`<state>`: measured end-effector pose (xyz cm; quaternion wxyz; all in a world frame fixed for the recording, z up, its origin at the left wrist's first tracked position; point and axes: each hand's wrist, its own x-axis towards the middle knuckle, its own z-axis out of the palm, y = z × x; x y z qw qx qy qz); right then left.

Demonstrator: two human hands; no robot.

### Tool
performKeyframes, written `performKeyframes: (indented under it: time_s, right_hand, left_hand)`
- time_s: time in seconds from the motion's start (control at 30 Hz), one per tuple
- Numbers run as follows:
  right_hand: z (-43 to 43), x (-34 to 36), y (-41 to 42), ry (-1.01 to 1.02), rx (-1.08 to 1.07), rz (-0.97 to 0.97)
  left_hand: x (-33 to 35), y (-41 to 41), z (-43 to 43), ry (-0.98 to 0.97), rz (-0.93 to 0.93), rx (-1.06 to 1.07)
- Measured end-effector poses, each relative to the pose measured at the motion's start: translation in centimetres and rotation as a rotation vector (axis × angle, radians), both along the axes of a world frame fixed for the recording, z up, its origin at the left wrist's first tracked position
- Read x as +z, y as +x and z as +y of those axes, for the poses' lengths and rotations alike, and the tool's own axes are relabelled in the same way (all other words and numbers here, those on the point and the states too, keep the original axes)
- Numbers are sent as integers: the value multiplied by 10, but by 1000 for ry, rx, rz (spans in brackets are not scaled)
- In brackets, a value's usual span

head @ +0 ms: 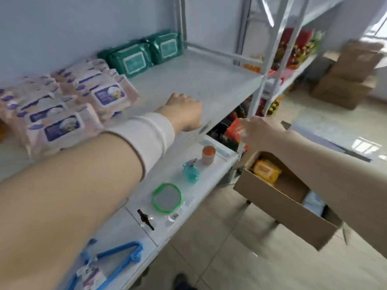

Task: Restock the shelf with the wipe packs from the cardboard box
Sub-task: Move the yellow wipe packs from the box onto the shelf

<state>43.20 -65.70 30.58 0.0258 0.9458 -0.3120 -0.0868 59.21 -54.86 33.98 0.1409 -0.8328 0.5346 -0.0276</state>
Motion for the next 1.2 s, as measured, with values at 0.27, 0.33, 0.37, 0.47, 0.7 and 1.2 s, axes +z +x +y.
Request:
performKeyframes:
  time_s: [0.27,0.33,0.37,0.47,0.7,1.2]
  right_hand:
    - [-140,-66,-110,104,-250,137]
    - [-175,-91,-130,120,-307,152]
    - [-191,-103,-139,133,-337,157]
    - [-220,-141,-165,255,-448,220]
    - [-264,-240,-199,490,-595,191]
    - [-340,-531,-158,1258,-1100,-119]
  left_hand:
    - [-88,-102,-177,212,139,-313]
    - [-117,-109,-221,255,157,-357]
    - [-129,-113,-242,273,175,-375]
    - [-168,-124,-289,395,257,-414]
    - [-265,-143,-376,595,473,-357]
    - [-545,-104,-496,563,590,-23]
